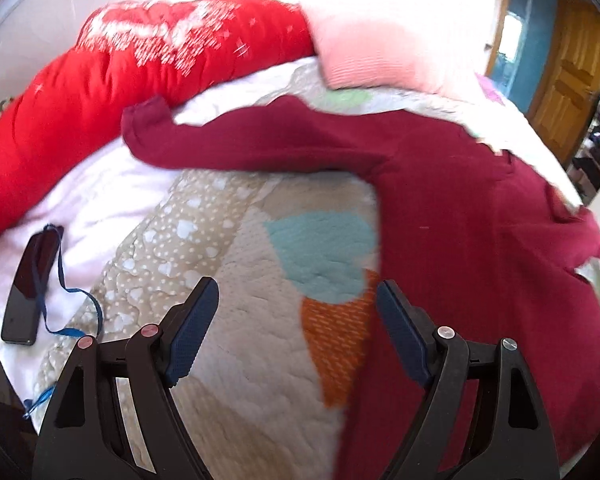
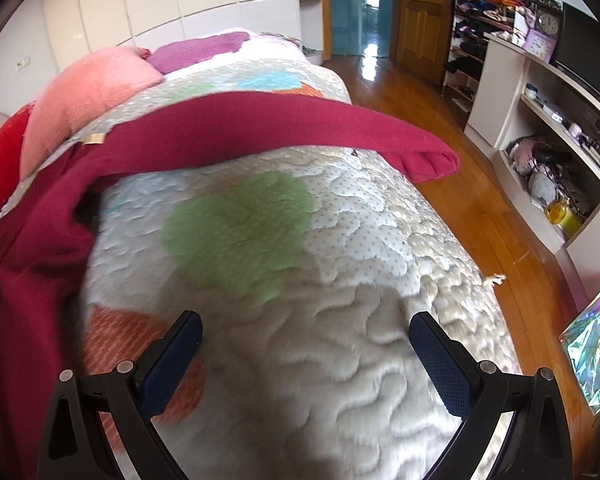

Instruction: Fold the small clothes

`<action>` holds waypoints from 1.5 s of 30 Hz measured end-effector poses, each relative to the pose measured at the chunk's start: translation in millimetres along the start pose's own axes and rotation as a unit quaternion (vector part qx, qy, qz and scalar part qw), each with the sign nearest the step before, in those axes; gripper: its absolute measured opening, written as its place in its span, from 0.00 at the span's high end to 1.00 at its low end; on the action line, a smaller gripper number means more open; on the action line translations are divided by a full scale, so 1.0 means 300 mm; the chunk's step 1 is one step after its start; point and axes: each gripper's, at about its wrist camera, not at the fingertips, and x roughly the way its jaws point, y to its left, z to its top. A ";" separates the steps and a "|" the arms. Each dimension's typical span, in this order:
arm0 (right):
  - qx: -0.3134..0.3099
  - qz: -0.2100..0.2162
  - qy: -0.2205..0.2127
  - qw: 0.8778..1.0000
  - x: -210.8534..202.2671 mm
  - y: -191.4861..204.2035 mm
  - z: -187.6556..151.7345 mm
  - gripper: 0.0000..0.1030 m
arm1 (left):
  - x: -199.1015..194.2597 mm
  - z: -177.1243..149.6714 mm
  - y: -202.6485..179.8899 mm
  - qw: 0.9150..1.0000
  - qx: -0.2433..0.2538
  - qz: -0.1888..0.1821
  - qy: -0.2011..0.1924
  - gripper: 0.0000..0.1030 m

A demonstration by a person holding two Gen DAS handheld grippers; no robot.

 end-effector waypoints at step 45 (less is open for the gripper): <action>-0.122 0.099 -0.057 0.986 -0.263 0.516 0.024 0.00 | -0.037 -0.057 -0.282 0.996 0.068 -0.054 -0.008 0.21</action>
